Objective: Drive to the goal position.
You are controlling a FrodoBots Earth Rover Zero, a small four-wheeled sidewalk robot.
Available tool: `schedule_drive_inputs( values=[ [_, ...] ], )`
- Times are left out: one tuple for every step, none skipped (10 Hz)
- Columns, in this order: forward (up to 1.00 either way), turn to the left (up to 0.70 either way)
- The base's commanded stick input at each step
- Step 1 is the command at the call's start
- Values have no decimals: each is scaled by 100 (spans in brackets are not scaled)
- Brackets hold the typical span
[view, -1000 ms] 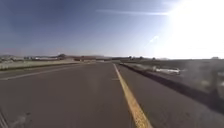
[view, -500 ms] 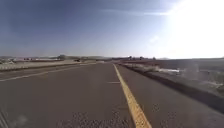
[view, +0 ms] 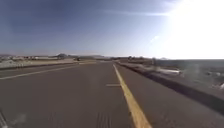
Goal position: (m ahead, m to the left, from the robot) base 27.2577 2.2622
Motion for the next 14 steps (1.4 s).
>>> schedule_drive_inputs(
  values=[
    [70,0],
    [70,0],
    [70,0],
    [70,0],
    [70,0],
    [70,0],
    [70,0],
    [70,0],
    [70,0],
    [70,0],
    [70,0],
    [70,0],
    [70,0],
    [70,0]
  ],
)
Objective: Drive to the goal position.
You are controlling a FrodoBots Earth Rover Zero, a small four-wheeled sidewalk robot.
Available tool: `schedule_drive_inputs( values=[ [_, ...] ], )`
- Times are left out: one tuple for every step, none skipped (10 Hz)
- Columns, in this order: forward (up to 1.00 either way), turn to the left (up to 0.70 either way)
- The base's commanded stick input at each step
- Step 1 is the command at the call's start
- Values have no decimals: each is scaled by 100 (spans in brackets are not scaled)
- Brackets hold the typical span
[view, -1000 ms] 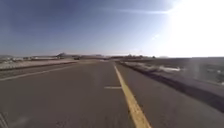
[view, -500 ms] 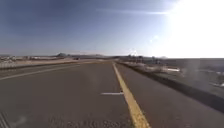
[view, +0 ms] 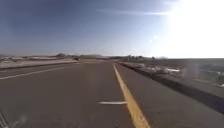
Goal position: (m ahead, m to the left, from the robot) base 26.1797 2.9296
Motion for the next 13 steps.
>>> schedule_drive_inputs(
  values=[
    [70,0],
    [70,0],
    [70,0],
    [70,0],
    [70,0],
    [70,0],
    [70,0],
    [70,0],
    [70,0],
    [70,0],
    [70,0],
    [70,0],
    [70,0]
  ],
)
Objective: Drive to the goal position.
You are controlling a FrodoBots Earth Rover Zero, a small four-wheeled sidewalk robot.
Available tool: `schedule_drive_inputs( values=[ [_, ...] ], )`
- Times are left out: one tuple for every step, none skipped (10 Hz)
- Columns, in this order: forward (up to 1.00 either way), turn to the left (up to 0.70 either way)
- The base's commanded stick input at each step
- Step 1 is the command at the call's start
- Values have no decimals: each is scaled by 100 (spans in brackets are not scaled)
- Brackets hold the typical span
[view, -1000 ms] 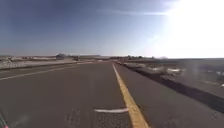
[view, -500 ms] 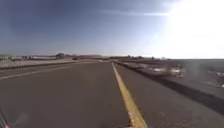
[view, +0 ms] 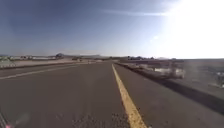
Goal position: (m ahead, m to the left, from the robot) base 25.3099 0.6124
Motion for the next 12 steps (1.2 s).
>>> schedule_drive_inputs(
  values=[
    [70,0],
    [70,0],
    [70,0],
    [70,0],
    [70,0],
    [70,0],
    [70,0],
    [70,0],
    [70,0],
    [70,0],
    [70,0],
    [70,0]
  ],
)
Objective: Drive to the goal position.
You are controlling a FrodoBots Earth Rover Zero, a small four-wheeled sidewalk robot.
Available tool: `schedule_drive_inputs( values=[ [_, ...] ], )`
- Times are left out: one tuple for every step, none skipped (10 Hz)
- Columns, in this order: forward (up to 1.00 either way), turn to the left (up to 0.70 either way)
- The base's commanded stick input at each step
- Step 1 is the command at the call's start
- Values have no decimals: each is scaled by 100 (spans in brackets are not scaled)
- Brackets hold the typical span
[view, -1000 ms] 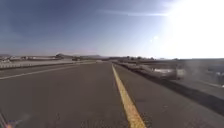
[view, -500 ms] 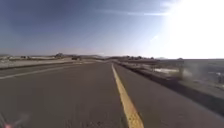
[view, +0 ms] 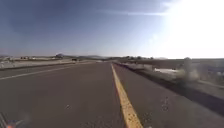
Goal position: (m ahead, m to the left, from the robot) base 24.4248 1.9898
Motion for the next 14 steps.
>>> schedule_drive_inputs(
  values=[
    [70,0],
    [70,0],
    [70,0],
    [70,0],
    [70,0],
    [70,0],
    [70,0],
    [70,0],
    [70,0],
    [70,0],
    [70,0],
    [70,0],
    [70,0],
    [70,0]
  ],
)
